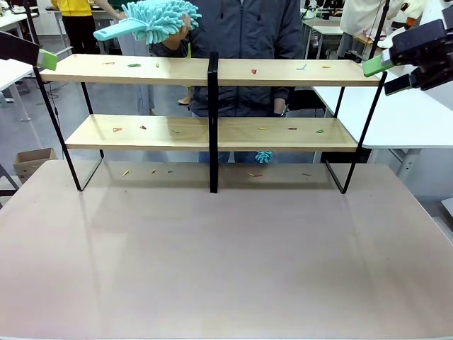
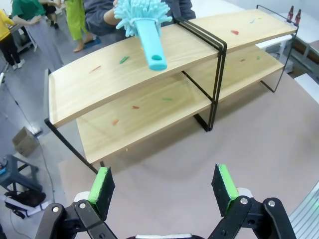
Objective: Clean the shelves.
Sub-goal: Pick up the Duster when the human hands it over.
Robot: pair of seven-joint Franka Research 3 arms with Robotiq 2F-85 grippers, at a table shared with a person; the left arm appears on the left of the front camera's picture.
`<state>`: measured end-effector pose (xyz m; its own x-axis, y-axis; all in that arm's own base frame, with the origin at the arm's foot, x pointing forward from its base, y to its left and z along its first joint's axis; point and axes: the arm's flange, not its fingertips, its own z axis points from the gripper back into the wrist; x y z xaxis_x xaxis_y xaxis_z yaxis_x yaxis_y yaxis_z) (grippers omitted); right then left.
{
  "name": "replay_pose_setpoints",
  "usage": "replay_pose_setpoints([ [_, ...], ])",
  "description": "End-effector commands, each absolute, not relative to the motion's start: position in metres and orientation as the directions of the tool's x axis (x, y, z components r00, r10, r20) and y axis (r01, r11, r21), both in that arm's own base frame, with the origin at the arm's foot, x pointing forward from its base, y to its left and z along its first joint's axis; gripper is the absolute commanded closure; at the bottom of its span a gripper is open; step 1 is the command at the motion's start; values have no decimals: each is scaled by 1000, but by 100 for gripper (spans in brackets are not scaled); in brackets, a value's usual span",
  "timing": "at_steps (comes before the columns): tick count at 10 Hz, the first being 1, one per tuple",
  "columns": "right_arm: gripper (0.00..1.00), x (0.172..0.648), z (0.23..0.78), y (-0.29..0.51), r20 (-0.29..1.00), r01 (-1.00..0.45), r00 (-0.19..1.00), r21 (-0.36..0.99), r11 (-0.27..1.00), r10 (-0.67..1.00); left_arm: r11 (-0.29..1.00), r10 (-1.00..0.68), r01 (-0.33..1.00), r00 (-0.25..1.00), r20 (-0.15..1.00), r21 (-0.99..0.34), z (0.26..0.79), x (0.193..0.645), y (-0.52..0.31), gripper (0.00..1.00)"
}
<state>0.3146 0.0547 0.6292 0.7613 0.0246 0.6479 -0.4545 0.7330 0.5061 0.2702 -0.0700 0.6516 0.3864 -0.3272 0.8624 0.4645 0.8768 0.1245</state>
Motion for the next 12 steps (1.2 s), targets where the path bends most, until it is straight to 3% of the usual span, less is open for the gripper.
replay_pose_setpoints([
  [1,0,313,626,61,667,-469,745,493,732,29,897,-320,420,395,861,140,610,268,-91,0],
  [5,0,319,625,67,660,-486,748,476,733,67,958,-220,270,464,858,100,614,278,-128,0],
  [12,0,329,620,62,638,-472,768,494,730,64,957,-240,252,423,874,142,615,244,-150,0],
])
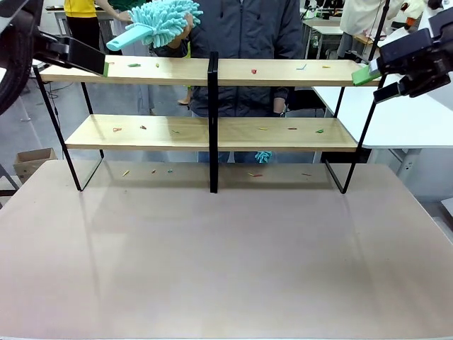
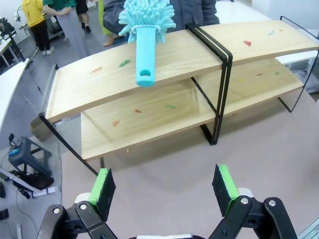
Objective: Clean the shelves.
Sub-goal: Pick up the Duster when the human hands it over.
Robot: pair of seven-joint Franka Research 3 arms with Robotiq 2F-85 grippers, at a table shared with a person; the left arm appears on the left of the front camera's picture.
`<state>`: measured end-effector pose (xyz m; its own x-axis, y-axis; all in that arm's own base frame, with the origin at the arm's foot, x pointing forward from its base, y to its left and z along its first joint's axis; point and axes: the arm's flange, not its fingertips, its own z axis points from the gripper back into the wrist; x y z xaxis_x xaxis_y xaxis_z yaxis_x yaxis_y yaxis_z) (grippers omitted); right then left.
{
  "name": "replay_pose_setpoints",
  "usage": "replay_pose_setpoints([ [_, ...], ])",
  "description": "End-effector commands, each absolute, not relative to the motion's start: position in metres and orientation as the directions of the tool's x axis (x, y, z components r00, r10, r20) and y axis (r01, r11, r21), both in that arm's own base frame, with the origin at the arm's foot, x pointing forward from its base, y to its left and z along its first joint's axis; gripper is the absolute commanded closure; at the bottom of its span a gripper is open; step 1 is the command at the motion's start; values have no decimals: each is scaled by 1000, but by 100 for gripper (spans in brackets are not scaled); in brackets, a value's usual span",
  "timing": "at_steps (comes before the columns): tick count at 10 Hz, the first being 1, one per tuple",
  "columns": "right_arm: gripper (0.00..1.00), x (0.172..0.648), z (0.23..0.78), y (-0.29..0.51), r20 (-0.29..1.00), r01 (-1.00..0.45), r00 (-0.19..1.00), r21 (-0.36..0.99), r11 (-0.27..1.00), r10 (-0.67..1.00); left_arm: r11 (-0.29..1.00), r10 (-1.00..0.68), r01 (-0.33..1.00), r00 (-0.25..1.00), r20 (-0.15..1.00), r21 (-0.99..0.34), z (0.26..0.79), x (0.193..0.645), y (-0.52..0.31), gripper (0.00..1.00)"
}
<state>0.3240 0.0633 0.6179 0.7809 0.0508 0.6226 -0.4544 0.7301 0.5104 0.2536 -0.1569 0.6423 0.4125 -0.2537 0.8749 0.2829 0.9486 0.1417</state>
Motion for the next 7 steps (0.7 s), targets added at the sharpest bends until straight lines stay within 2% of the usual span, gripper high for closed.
replay_pose_setpoints([
  [1,0,329,620,63,638,-474,767,494,729,66,955,-250,259,427,869,147,615,244,-151,0],
  [5,0,307,623,87,668,-498,739,456,737,86,966,-201,239,440,875,101,615,247,-147,0],
  [6,0,297,623,98,680,-496,729,437,750,85,950,-251,278,426,869,138,639,255,-157,0],
  [7,0,291,624,110,686,-477,725,428,768,68,950,-251,278,426,869,138,639,255,-157,0],
])
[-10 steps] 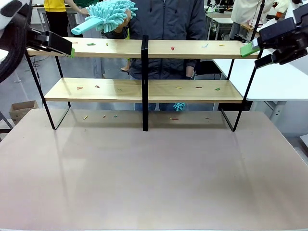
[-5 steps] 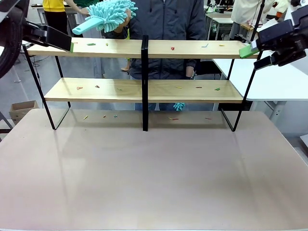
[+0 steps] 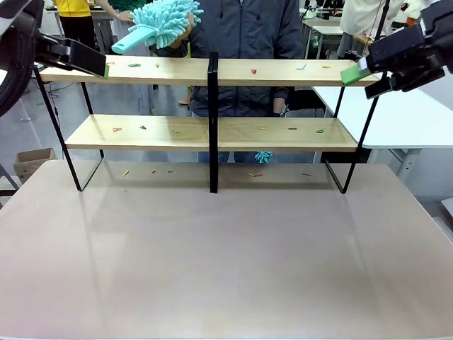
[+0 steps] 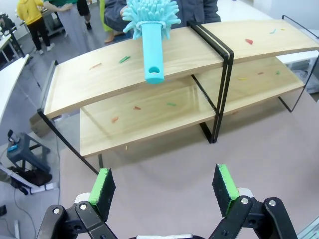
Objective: Clean the shelves.
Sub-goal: Pick up the Duster when the human hands it over.
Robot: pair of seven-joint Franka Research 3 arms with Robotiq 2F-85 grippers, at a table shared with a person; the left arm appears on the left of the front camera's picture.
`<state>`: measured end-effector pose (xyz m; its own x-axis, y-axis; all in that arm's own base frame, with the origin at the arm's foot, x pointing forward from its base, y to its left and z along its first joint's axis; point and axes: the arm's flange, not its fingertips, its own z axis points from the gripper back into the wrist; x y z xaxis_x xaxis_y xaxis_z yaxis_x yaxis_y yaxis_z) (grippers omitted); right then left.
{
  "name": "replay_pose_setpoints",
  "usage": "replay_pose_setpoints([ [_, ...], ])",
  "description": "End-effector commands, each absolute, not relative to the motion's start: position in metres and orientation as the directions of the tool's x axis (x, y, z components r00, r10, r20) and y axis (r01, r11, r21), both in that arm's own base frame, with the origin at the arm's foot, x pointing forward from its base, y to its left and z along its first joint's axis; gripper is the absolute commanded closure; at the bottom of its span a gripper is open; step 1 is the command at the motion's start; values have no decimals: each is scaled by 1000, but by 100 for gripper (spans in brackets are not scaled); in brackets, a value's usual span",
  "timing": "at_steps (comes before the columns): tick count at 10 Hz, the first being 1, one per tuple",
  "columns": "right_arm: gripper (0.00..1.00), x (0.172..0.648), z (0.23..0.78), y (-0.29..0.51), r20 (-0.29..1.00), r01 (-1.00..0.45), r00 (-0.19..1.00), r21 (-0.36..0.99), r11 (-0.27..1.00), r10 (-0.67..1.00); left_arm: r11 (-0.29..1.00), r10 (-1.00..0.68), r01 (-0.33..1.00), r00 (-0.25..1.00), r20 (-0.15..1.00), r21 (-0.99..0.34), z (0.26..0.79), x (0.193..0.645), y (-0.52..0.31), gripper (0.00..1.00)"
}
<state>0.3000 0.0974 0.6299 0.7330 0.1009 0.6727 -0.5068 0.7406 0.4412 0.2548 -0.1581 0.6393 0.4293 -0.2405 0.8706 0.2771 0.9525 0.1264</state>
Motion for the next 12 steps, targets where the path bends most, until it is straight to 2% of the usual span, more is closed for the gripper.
replay_pose_setpoints([
  [1,0,289,628,122,675,-369,737,435,821,-27,950,-251,278,426,869,138,639,255,-157,0],
  [4,0,275,639,150,634,-149,745,462,874,-208,950,-251,278,426,869,138,639,255,-157,0],
  [7,0,254,647,170,673,-220,725,428,877,-146,950,-251,278,426,869,138,639,255,-157,0],
  [12,0,224,660,194,727,-207,678,334,919,-111,950,-251,278,426,869,138,639,255,-157,0],
])
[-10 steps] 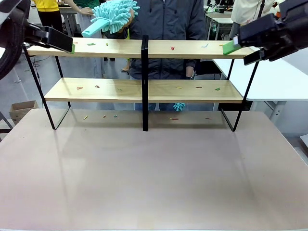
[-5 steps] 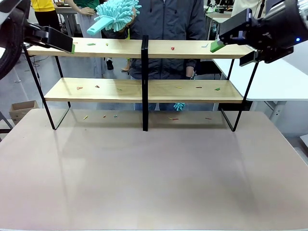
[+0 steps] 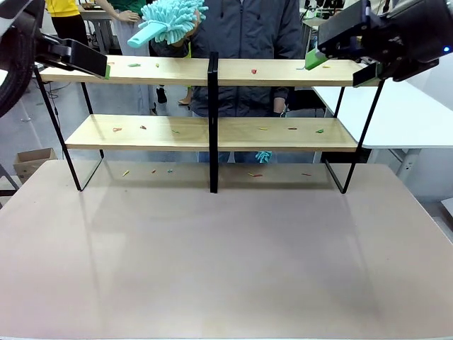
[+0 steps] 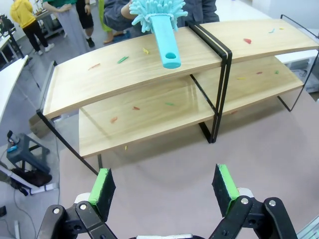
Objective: Clean the shelves.
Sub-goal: Pick up the Duster when the human hands it over.
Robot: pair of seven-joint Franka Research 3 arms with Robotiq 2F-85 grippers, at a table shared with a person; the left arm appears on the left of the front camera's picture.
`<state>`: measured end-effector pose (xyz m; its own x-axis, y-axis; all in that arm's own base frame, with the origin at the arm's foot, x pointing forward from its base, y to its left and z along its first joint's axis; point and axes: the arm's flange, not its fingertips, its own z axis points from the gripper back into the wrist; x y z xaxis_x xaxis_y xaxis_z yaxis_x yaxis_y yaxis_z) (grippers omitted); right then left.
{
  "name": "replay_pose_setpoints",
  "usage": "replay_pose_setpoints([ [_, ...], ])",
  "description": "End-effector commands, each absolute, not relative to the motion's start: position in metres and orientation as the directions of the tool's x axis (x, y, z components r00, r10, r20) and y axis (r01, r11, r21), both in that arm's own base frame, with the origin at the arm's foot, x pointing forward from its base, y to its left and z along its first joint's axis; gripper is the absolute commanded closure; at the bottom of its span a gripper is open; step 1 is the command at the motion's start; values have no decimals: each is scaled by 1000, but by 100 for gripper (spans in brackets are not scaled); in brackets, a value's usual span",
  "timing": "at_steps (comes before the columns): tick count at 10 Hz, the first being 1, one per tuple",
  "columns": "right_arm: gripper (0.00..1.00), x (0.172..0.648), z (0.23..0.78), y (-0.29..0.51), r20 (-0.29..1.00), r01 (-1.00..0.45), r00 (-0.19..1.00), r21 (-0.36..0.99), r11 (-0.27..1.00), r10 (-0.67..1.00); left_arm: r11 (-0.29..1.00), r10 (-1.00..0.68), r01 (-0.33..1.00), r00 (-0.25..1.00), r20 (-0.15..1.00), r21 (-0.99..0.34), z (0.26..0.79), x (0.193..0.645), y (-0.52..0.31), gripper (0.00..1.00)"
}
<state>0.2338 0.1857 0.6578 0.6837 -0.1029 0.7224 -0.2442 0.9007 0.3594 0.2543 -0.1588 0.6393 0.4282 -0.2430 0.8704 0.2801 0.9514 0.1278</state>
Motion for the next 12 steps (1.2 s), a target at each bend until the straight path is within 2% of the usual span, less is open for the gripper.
replay_pose_setpoints([
  [1,0,215,661,198,751,-198,650,308,931,-110,950,-251,278,426,869,138,639,255,-157,0],
  [7,0,190,670,203,835,-224,550,125,967,19,950,-251,278,426,869,138,639,255,-157,0],
  [12,0,195,671,202,839,-244,543,111,963,40,950,-251,278,426,869,138,639,255,-157,0],
])
